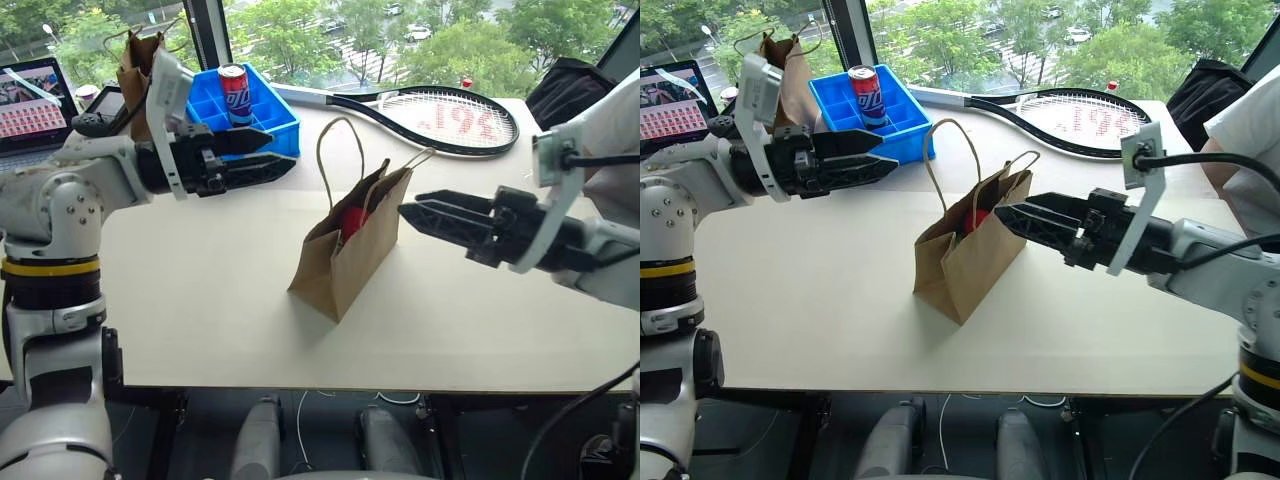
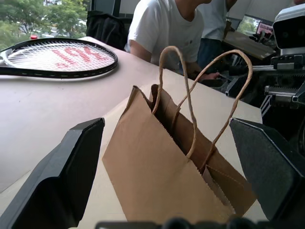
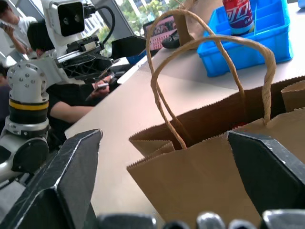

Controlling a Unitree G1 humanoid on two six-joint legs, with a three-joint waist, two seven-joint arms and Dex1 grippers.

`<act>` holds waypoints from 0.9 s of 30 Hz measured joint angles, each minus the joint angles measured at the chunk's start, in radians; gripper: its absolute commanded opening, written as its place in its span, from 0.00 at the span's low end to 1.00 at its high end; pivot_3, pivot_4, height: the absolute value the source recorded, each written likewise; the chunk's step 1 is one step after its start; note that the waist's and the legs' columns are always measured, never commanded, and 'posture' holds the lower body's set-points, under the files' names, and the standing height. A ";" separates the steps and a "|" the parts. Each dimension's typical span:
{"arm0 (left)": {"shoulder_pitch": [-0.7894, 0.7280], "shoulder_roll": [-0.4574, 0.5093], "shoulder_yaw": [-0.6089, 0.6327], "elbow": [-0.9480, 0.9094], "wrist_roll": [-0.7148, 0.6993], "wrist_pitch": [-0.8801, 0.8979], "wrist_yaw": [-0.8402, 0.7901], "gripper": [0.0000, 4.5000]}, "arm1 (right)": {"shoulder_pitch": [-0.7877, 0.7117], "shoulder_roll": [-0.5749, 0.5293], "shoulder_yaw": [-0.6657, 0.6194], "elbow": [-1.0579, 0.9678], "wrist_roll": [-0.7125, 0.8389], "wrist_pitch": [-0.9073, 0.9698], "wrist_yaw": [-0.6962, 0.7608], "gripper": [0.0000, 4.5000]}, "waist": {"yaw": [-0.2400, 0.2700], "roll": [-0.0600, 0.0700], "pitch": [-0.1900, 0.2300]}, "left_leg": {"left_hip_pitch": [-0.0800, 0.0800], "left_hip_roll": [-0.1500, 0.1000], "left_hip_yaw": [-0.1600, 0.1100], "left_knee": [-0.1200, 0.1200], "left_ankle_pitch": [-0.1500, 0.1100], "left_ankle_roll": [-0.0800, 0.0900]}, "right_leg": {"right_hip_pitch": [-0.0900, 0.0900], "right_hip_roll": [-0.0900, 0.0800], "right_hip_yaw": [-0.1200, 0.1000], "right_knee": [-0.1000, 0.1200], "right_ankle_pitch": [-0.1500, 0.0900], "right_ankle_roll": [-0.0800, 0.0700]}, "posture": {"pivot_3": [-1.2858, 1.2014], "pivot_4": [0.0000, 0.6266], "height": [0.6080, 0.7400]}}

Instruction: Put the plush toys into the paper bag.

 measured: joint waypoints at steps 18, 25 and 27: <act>0.291 -0.119 -0.120 -0.271 0.075 -0.188 0.028 1.00 | 0.051 0.175 0.387 -0.100 -0.757 -0.218 0.167 0.01 | 0.001 0.000 0.000 | 0.000 0.000 0.000 0.003 0.000 0.000 | 0.003 0.000 0.000 -0.002 0.001 -0.001 | 0.52 0.24 0.93; 0.306 -0.208 -0.182 -0.324 0.085 -0.136 0.164 1.00 | 0.039 0.266 0.456 -0.076 -0.922 -0.273 0.179 0.01 | 0.002 -0.001 0.000 | 0.001 0.000 -0.001 0.003 0.000 0.000 | 0.004 0.001 0.000 -0.002 0.001 0.002 | 0.52 0.24 0.93; 0.311 -0.215 -0.195 -0.336 0.085 -0.121 0.189 1.00 | 0.033 0.287 0.468 -0.062 -0.955 -0.280 0.188 0.01 | 0.001 -0.001 0.000 | 0.001 0.000 -0.002 0.003 0.000 0.000 | 0.004 0.002 0.000 -0.002 0.002 0.002 | 0.52 0.24 0.93</act>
